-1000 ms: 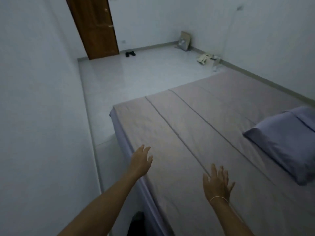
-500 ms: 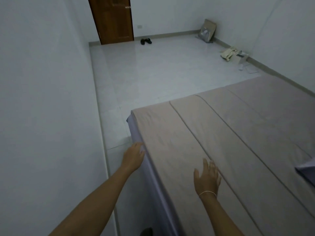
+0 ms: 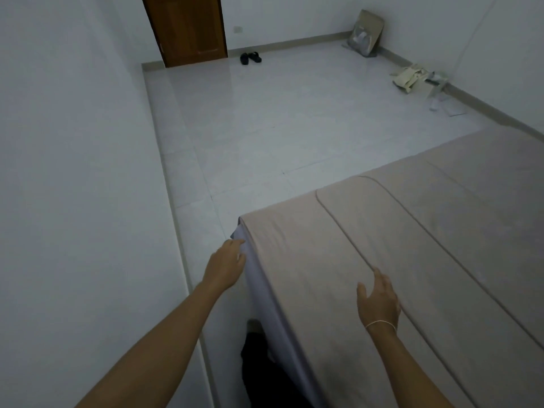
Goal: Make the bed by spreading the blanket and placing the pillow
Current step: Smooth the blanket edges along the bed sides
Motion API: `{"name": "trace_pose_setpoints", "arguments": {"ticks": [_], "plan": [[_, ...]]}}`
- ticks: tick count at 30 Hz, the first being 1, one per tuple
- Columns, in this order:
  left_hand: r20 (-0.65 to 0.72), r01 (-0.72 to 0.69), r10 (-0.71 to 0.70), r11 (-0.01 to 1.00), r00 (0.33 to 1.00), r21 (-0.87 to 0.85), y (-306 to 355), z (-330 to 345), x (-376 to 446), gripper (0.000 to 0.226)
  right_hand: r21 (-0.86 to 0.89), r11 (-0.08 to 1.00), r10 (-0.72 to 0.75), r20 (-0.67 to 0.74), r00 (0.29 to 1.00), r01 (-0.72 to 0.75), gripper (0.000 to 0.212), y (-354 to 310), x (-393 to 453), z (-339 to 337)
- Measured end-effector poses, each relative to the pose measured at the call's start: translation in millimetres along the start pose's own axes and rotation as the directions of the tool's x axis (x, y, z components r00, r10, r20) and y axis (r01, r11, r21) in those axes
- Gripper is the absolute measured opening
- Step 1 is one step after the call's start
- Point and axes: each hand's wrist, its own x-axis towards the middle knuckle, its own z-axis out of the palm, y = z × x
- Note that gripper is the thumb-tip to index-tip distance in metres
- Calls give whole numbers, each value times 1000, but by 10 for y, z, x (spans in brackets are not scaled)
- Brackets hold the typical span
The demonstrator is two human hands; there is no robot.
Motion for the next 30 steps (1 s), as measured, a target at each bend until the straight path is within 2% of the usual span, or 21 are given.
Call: {"name": "trace_pose_setpoints", "arguments": {"ticks": [6,12,17,19,22,25,30], "plan": [[86,-94,87,992,992,88,-172,-503,1220,41,40,982,186,-2,982,-186,59,-656,752,343],[108,-199,185,970,977,141,-225,-974,2379,39,33,975,220,-1,976,-219,58,-1488,1390,549],[224,-316,273,931,936,184,-242,-1072,3335,40,-7,968,251,-27,968,-252,58,-1925,1829,749],[286,-403,341,894,895,195,-181,-1058,3804,40,16,945,326,-58,944,-326,59,-2057,1979,860],[387,-540,444,821,808,184,-4,-1042,4428,40,118,862,505,-122,855,-492,59,-2306,2028,1010],[485,-676,539,719,689,160,213,-1049,4973,41,168,769,637,-129,760,-616,59,-2612,1992,1210],[615,-841,628,529,478,113,570,-984,5553,41,299,634,768,-131,627,-713,64,-3122,1920,1473]]}}
